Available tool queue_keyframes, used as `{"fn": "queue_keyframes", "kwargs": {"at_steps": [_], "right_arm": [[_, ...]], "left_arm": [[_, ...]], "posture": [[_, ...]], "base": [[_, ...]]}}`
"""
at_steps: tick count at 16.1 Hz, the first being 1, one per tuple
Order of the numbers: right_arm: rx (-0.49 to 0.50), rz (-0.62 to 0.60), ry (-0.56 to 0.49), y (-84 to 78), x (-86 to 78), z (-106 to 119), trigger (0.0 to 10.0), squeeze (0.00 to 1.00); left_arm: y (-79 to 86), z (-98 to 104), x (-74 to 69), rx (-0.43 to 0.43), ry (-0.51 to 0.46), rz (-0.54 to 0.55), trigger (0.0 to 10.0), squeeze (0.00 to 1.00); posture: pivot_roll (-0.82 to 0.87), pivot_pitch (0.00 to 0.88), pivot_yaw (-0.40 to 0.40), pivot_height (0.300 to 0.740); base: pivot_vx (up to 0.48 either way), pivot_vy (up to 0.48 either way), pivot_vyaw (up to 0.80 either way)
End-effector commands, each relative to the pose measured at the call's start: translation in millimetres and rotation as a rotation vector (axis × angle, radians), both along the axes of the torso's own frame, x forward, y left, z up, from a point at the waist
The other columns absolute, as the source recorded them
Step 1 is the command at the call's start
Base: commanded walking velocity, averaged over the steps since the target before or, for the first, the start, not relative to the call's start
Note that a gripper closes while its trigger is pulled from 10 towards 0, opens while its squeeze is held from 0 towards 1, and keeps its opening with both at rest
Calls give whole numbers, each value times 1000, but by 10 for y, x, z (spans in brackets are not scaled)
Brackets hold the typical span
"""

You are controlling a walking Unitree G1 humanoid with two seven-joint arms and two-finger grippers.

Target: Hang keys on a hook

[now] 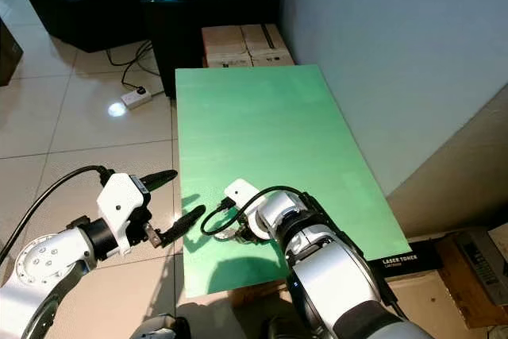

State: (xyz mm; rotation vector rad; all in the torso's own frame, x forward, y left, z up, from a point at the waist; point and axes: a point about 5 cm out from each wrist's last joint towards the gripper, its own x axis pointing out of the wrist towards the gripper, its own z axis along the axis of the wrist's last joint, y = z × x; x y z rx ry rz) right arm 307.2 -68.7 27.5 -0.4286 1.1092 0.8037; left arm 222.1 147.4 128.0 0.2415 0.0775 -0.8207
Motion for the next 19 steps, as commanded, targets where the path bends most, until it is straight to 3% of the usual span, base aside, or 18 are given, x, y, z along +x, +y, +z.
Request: {"fn": "queue_keyframes", "kwargs": {"at_steps": [1, 5, 6, 7, 8, 9, 11, 17, 18, 19], "right_arm": [[-6, -4, 14, -37, -26, -34, 0, 0], [36, -14, 5, 4, -12, -13, 0, 0], [46, -16, 5, 14, -9, -7, 3451, 0], [106, -17, 0, 71, 18, 43, 10000, 0], [174, -11, -4, 134, 50, 107, 10000, 580], [181, -4, -6, 142, 57, 120, 10000, 784], [156, -3, -11, 118, 52, 102, 10000, 1000], [145, -72, -18, 106, 65, 99, 10000, 996], [110, -76, -4, 81, 53, 83, 10000, 0], [93, -80, 5, 64, 39, 65, 10000, 0]], "left_arm": [[-36, 15, -34, -2, 2, -29, 10000, 0], [-26, 20, -32, 0, 1, -28, 10000, 0], [-25, 20, -32, 0, 1, -28, 10000, 0], [-27, 20, -28, 1, 0, -28, 10000, 0], [-32, 21, -21, 1, 0, -29, 10000, 0], [-36, 23, -16, 1, -1, -29, 10000, 0], [-43, 28, -2, 0, -2, -31, 10000, 0], [-30, 30, -6, -3, 3, -40, 10000, 0], [-51, 39, -22, -21, 15, -62, 10000, 0], [-59, 33, -39, -21, 25, -75, 10000, 0]], "posture": [[36, 132, -50, 740], [37, 134, -49, 740], [37, 134, -49, 740], [37, 134, -49, 740], [34, 135, -47, 740], [34, 135, -46, 740], [34, 135, -45, 740], [36, 145, -41, 740], [35, 144, -42, 740], [36, 144, -44, 740]], "base": [[0, 0, 0], [0, 0, 0], [0, 0, 0], [0, 0, 0], [0, 0, 0], [0, 0, 0], [0, 0, 0], [0, 0, 0], [0, 0, 0], [0, 0, 0]]}}
